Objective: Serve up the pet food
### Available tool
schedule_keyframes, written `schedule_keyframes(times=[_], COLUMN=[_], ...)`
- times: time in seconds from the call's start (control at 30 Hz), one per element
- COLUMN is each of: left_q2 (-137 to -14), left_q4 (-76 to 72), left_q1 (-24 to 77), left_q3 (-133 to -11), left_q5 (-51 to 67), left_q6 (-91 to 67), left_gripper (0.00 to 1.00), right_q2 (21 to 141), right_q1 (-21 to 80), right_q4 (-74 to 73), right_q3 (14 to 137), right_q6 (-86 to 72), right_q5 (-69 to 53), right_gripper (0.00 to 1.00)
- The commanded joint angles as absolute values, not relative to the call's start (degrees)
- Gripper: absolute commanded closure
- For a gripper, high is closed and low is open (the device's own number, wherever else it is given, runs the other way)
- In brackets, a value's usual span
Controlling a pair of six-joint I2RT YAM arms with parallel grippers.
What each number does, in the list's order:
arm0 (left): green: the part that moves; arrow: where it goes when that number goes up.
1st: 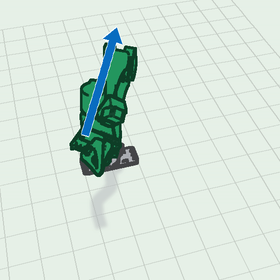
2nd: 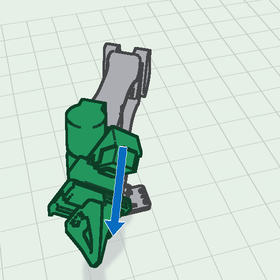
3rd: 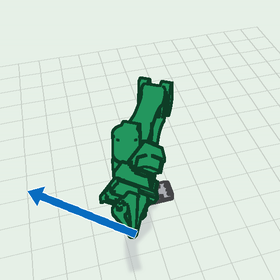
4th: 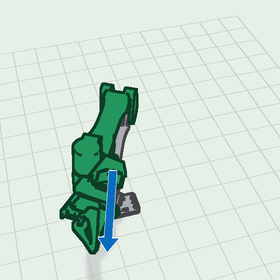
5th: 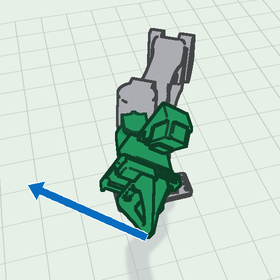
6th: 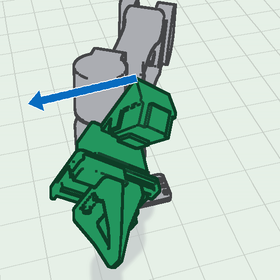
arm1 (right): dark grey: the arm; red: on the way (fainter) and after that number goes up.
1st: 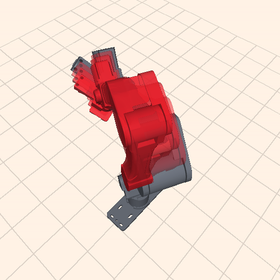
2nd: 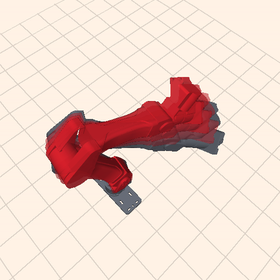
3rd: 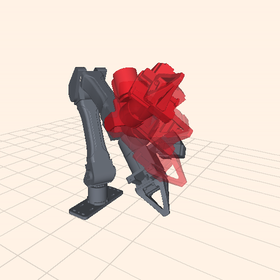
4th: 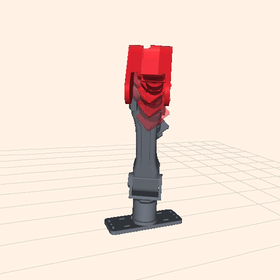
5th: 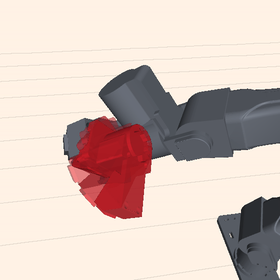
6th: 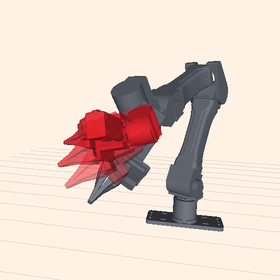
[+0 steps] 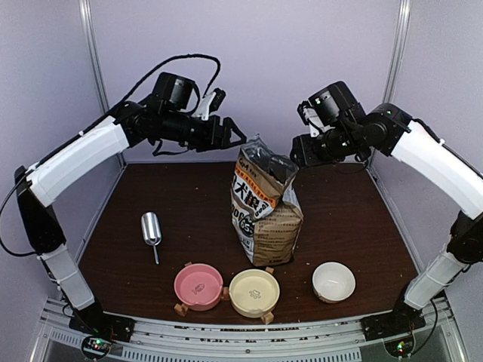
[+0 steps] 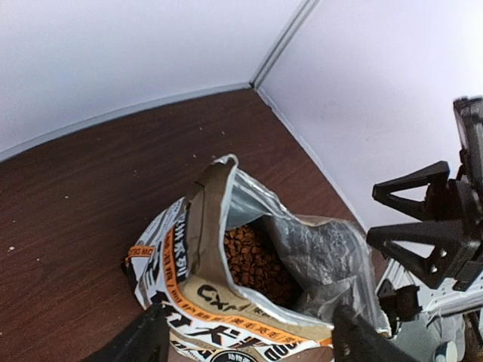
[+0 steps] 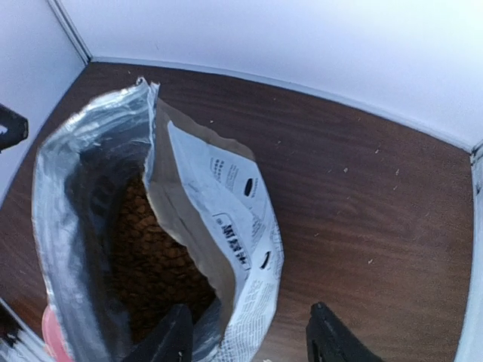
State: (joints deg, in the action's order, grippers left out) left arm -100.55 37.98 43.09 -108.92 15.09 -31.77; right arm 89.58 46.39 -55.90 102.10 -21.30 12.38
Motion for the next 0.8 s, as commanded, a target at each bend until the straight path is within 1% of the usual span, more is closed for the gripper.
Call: schedule_keyframes(times=[0.0,0.07,0.17,0.27,0.43,0.5,0.63,0.7,0.77], left_q2=[-87.82,-82.28,-73.94,-64.99,-56.06,-55.79,-59.14,-62.05,-65.22], left_q4=[32.73,32.48,33.73,36.59,38.52,38.33,35.13,32.9,31.11], left_q1=[42.46,42.45,41.57,37.59,24.88,20.15,13.66,12.45,11.0], left_q3=[-101.97,-96.63,-86.28,-76.15,-61.26,-57.54,-52.56,-51.5,-51.2], left_q5=[6.92,3.4,-1.53,-4.88,-0.66,1.58,5.17,5.3,5.4], left_q6=[-29.94,-30.15,-31.51,-33.35,-34.67,-33.87,-33.27,-33.03,-32.79], left_gripper=[0.18,0.15,0.12,0.1,0.1,0.12,0.21,0.27,0.37], right_q2=[87.55,86.3,82.89,78.26,70.22,66.91,63.06,62.1,61.21], right_q1=[47.48,47.47,47.46,47.47,47.42,47.3,47.2,47.2,47.2], right_q4=[-54.06,-53.49,-50.97,-46.15,-38.96,-36.79,-35.01,-35.11,-35.13], right_q3=[104.65,104.34,101.82,96.74,84.74,80.18,73.52,71.48,69.55], right_q6=[-17.9,-17.93,-18.14,-18.72,-21.39,-22.9,-25.54,-26.78,-28.04], right_q5=[10.29,10.58,10.68,9.15,9.26,10.07,11.17,11.47,11.34], right_gripper=[0.36,0.29,0.22,0.2,0.18,0.17,0.15,0.15,0.16])
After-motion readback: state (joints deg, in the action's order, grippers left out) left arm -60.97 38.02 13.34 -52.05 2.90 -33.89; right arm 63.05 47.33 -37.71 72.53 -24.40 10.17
